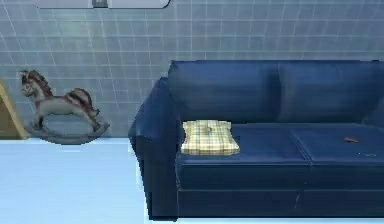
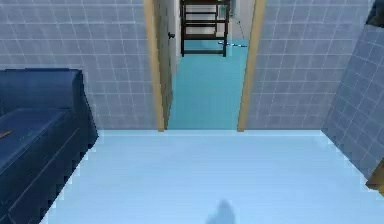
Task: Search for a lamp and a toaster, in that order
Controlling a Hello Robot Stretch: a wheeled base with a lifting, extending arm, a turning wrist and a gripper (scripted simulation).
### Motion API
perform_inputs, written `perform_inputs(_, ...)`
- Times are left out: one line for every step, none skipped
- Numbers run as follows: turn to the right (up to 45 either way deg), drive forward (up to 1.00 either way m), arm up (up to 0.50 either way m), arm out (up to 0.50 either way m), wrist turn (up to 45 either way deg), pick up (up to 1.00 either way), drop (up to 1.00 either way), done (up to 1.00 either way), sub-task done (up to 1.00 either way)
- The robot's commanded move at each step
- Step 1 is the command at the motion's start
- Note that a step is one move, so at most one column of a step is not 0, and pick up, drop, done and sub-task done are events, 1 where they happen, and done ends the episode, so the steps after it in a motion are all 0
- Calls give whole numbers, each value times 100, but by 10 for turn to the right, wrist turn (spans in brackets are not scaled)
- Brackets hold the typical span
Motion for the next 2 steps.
perform_inputs(-450, 0, 0, 0, 0, 0, 0, 0, 0)
perform_inputs(-420, 0, 0, 0, 0, 0, 0, 0, 0)
